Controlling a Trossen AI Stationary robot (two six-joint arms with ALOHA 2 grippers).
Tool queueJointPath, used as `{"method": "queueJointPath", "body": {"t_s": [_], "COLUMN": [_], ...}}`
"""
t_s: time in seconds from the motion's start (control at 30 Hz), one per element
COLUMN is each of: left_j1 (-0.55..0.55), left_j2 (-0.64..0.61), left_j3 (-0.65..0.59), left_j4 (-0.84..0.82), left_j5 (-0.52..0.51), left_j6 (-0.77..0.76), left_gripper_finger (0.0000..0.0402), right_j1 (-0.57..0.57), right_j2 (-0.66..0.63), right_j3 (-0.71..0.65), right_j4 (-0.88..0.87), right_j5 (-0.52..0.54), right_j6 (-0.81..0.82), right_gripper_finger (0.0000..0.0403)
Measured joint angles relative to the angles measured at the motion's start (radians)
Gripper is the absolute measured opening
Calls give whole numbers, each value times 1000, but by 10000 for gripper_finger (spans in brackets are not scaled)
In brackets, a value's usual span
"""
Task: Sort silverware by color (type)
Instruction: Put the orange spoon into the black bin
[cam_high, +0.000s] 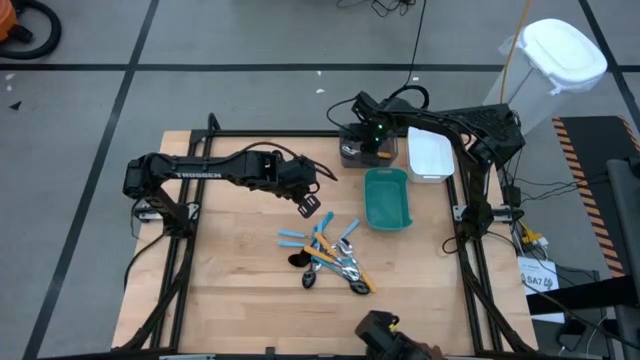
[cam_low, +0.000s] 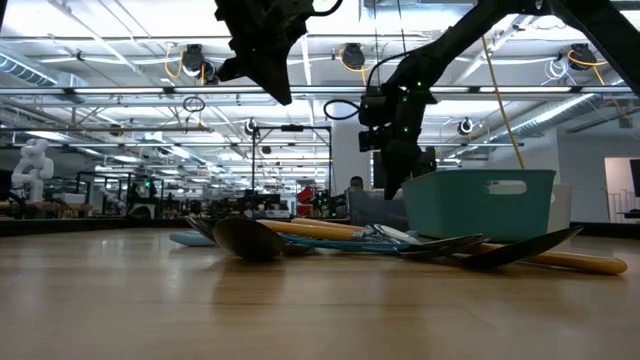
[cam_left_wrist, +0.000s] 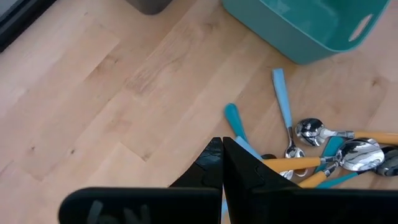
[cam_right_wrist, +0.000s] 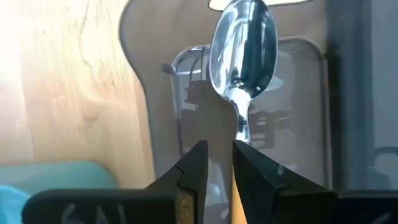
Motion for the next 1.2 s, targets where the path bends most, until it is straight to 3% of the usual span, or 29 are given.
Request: {"method": "queueJointPath", "body": {"t_s": [0.47,1.2], "left_j1": [-11,-8], "left_j2": [0,0], "left_j3": [0,0], "left_j4": [1,3], "left_j5": [-18,-53], "left_j6": [-80,-91], "left_gripper_finger": [1,1], "right_j1": [-15,-36], "right_j2": [27,27], "right_j3": [0,-112], "right_j4": [80,176], "right_j5": [-5,22], "right_j6": [-91,-65], "right_gripper_finger": [149,141]}}
